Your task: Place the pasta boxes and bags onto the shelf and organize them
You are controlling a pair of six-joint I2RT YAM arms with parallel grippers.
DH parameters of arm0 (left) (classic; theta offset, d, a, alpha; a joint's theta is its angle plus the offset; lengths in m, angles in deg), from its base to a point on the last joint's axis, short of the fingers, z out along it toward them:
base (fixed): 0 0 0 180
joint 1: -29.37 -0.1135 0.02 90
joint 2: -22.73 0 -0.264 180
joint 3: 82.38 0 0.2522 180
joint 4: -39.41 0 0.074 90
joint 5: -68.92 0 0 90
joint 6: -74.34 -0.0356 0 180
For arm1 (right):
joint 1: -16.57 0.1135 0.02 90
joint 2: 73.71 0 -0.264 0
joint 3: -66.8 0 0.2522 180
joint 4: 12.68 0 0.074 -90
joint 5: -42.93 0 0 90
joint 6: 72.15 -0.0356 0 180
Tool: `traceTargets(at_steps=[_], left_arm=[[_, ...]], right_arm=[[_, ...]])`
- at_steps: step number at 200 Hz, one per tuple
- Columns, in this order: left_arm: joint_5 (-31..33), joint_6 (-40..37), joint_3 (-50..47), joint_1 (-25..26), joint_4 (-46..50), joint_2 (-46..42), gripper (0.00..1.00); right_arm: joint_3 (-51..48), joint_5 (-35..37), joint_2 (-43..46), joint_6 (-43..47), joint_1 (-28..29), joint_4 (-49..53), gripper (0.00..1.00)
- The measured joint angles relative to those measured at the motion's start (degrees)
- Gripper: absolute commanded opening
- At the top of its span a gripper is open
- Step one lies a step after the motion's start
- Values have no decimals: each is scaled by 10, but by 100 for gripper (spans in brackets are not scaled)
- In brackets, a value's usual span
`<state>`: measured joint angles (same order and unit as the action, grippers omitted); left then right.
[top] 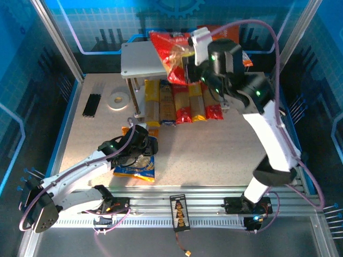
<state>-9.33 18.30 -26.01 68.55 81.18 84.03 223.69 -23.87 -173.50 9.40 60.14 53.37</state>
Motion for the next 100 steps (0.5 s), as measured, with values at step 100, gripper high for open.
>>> traceTargets(at_steps=[100], left_arm=[[5,-11,1,0,17,0,59]], right_arm=[[103,32,-181,66,-59,-66,0]])
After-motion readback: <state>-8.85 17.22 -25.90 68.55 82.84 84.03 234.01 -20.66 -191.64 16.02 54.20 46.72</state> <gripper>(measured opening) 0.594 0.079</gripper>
